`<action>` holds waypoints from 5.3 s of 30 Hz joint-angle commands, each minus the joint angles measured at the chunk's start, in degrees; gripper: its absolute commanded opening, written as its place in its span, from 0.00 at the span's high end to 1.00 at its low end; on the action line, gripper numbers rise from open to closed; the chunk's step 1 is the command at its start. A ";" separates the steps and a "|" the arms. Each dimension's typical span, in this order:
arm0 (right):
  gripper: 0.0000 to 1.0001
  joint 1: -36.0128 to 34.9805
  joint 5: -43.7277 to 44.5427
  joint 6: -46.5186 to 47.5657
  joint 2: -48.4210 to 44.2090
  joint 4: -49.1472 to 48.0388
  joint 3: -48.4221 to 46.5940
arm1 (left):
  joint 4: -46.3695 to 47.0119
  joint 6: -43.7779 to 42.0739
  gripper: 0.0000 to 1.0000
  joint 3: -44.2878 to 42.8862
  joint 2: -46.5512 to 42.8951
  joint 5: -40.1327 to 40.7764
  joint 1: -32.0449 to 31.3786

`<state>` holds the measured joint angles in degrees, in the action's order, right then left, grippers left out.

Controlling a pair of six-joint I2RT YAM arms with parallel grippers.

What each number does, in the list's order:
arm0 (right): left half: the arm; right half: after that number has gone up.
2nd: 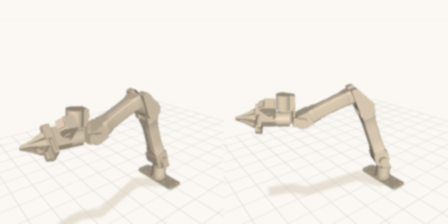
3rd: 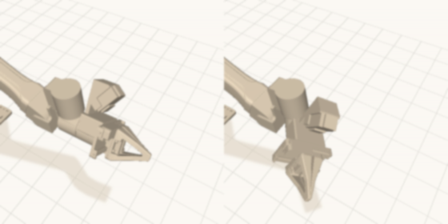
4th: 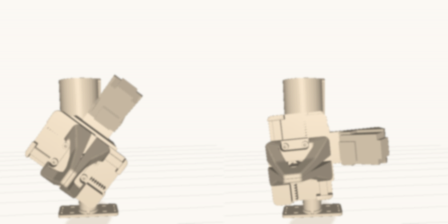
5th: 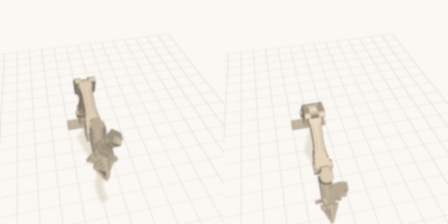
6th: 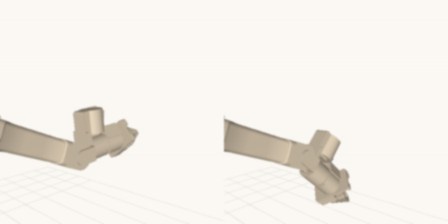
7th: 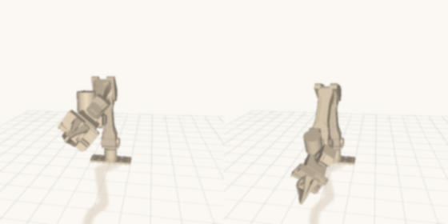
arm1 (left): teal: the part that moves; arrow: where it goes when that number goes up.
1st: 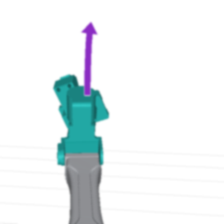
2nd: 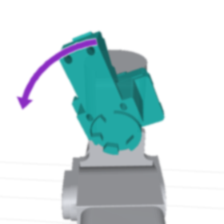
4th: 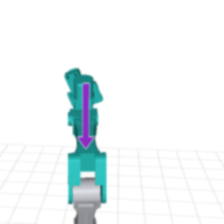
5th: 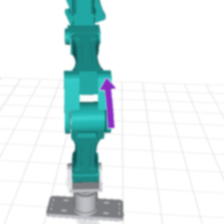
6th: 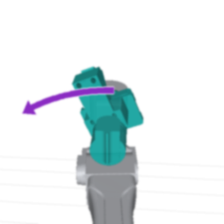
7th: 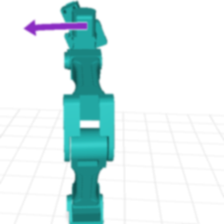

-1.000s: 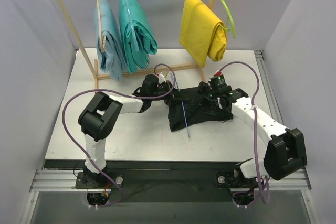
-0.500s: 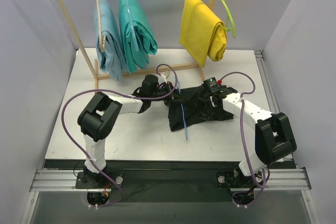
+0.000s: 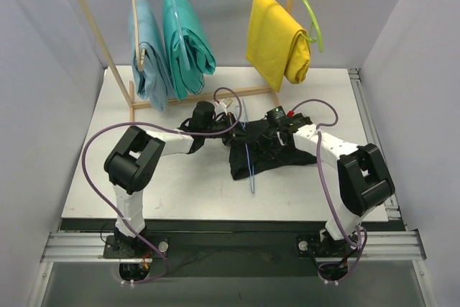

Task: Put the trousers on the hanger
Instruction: Place the trousers on the hanger, then place the hanger at the clothesline.

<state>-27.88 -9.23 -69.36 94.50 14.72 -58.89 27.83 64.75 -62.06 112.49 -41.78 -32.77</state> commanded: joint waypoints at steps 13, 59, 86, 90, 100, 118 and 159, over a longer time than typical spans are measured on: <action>1.00 3.71 1.16 10.73 -6.95 -1.01 -6.14 | -18.58 -14.29 1.00 -2.18 -6.67 -1.38 5.35; 1.00 25.41 -3.88 51.61 -7.93 10.06 -11.60 | -30.55 -15.54 1.00 -23.71 2.04 5.65 4.92; 0.51 20.30 0.70 35.00 -3.98 11.03 -4.05 | -32.32 -17.82 1.00 -26.62 4.76 3.64 1.48; 0.53 24.09 3.96 35.96 -1.78 11.91 -4.03 | -34.33 -18.17 1.00 -27.93 3.53 4.07 1.49; 0.54 18.58 3.70 40.45 -9.93 18.06 -9.49 | -39.71 -17.57 1.00 -29.96 -2.88 6.10 0.34; 0.52 3.36 -6.84 38.85 -33.16 12.00 -4.74 | -39.61 -3.76 1.00 -34.26 -11.58 12.51 -3.61; 1.00 -2.01 -8.88 43.87 -28.85 2.68 -10.89 | -45.67 -7.69 0.34 -26.54 -23.26 14.80 -0.10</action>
<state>-30.37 -21.04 -27.68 67.96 19.31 -63.61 -17.02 62.24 -91.92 95.15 -25.23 -35.53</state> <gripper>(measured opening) 0.074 0.650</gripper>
